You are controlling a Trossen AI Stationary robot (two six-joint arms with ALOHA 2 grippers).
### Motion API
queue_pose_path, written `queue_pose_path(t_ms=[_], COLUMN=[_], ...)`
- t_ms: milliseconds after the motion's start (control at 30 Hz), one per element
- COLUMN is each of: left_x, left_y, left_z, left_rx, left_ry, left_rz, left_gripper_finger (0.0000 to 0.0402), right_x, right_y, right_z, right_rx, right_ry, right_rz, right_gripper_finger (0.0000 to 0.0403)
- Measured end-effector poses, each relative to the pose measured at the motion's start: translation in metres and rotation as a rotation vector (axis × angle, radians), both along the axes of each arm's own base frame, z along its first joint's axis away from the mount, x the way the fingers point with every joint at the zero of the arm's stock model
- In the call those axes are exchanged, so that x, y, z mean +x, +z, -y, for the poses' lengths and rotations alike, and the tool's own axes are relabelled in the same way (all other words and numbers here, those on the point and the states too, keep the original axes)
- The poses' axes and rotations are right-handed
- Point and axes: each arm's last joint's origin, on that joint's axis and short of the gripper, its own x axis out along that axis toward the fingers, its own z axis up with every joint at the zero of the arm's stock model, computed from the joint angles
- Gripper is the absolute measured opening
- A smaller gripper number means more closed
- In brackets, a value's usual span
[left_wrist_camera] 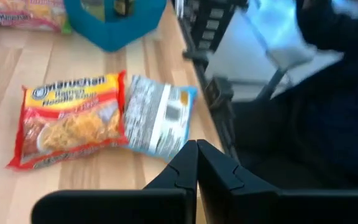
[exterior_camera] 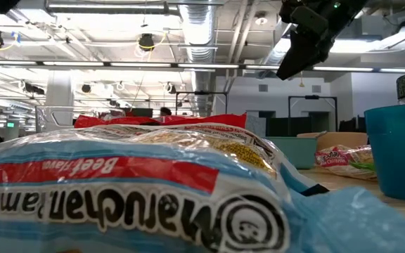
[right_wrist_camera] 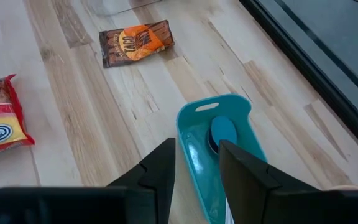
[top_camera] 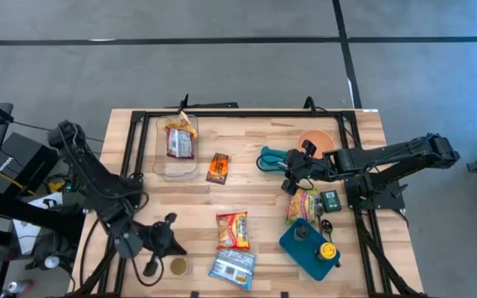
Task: Pick & Place Food Item
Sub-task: Put the gold seasoning bottle into the blue bin
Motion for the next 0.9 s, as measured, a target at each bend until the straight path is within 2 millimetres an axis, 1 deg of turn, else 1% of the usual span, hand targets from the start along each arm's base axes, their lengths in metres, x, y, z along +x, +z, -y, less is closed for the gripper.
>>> queue_pose_path(t_ms=[100, 300, 400, 500, 567, 700, 800, 900], left_x=[-0.003, -0.016, -0.024, -0.031, -0.036, -0.044, -0.044, -0.041], left_y=[0.001, 0.014, 0.013, 0.004, -0.004, -0.012, -0.02, -0.034], left_z=[0.005, 0.01, 0.012, 0.014, 0.014, 0.016, 0.022, 0.029], left_rx=[0.035, -0.049, -0.061, -0.065, -0.039, 0.016, 0.061, 0.107], left_ry=[-0.015, -0.013, -0.003, 0.036, 0.056, 0.055, 0.04, 0.039], left_rz=[-0.047, -0.083, -0.104, -0.18, -0.235, -0.281, -0.292, -0.319], left_gripper_finger=[0.0, 0.0, 0.0, 0.0, 0.0, 0.0, 0.0, 0.0], right_x=[0.0, 0.0, 0.0, 0.0, 0.0, 0.001, 0.002, 0.003], right_y=[0.0, 0.0, 0.0, 0.0, 0.0, 0.001, 0.002, 0.003], right_z=[0.0, 0.0, 0.0, 0.0, 0.0, 0.0, 0.0, -0.001], right_rx=[-0.004, -0.006, -0.006, -0.005, -0.004, -0.002, 0.004, 0.009], right_ry=[0.005, 0.006, 0.006, 0.005, 0.005, 0.005, 0.001, 0.002], right_rz=[-0.003, -0.01, -0.01, -0.005, -0.004, 0.016, 0.034, 0.047], right_gripper_finger=[0.0115, 0.0115, 0.0115, 0.0115, 0.0115, 0.0115, 0.0115, 0.0115])
